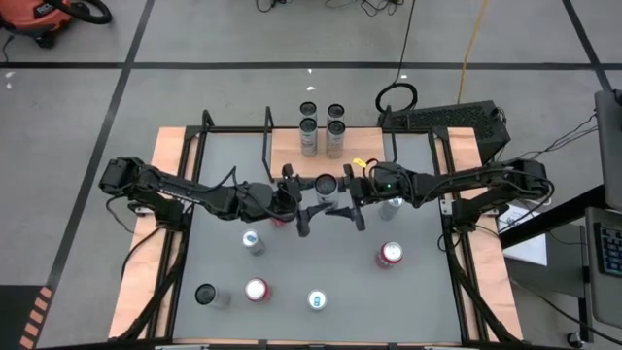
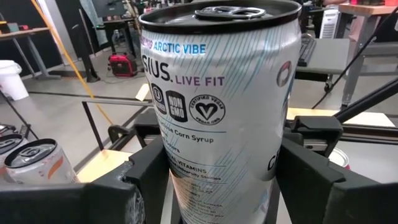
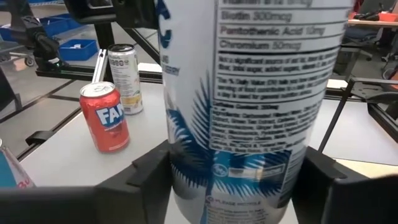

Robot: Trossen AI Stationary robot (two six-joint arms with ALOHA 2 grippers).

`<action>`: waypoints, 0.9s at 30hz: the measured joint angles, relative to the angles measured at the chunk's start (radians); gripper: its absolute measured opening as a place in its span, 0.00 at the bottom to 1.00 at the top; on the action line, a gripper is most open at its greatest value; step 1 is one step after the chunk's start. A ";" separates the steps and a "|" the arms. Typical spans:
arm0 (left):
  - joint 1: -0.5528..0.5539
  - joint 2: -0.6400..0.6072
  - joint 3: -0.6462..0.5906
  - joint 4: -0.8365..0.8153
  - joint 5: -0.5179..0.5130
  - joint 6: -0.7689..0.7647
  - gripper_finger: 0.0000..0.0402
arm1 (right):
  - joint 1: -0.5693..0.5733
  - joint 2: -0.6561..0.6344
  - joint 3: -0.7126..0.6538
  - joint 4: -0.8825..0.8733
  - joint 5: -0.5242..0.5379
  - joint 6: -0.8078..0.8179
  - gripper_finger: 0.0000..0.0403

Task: Place canned beverage on shelf
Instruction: Put the white blue soda can aligned with the other white blue soda cans on the shelf

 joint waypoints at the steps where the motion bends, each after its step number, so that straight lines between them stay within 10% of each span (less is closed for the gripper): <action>1: 0.000 0.000 0.000 0.000 -0.002 0.000 0.59 | 0.000 0.000 0.000 0.000 0.001 0.000 0.52; 27: -0.097 -0.022 0.007 0.156 -0.292 0.125 0.88 | -0.002 0.001 -0.002 -0.001 0.135 -0.012 0.51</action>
